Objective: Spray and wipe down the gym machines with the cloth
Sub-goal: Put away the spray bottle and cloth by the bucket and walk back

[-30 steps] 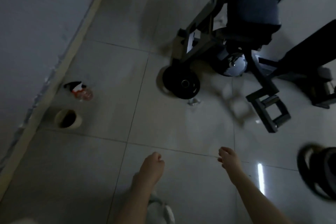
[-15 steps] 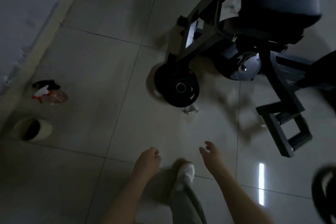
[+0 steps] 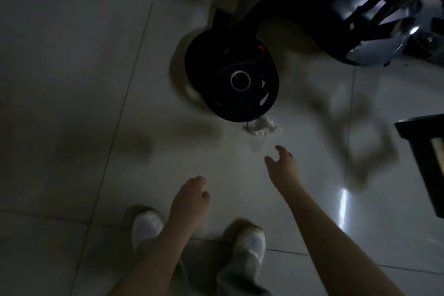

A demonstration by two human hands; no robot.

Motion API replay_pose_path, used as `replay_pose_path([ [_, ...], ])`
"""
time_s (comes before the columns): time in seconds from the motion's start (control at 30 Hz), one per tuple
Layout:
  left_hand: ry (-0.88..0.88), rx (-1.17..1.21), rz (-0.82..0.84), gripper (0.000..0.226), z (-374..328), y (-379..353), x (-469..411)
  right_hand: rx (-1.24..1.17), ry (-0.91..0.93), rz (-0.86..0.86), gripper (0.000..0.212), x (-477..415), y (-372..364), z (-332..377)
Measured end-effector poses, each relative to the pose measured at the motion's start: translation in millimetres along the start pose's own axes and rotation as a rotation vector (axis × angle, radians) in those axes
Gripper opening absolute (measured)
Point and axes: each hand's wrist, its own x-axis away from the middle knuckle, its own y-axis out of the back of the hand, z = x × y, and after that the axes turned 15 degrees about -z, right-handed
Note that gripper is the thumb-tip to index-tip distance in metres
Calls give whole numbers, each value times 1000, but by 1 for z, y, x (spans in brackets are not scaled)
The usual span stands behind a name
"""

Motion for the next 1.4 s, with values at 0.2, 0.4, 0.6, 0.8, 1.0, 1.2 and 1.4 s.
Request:
replay_pose_path([
  [0.2, -211, -76, -275, 44, -18, -11, -107, 25, 22, -127, 64, -78, -73, -15],
  [0.4, -523, -329, -438, 69, -39, -20, -172, 232, 167, -130, 78, -122, -110, -27],
  [0.6, -640, -476, -613, 65, -37, -32, -198, 291, 359, -105, 66, -147, -128, -33],
  [0.8, -600, -617, -643, 74, -36, -45, -196, 327, 428, -241, 34, -138, -139, -42],
  [1.0, -551, -615, -606, 85, -35, -46, -191, 187, 290, -182, 25, -101, -138, -50],
  [1.2, -563, -562, -355, 84, -36, -29, -176, 175, 225, -106, 22, -60, -108, -41],
  [1.4, -419, -401, -280, 59, -21, 15, -127, 42, 96, -62, 19, -8, -68, -8],
])
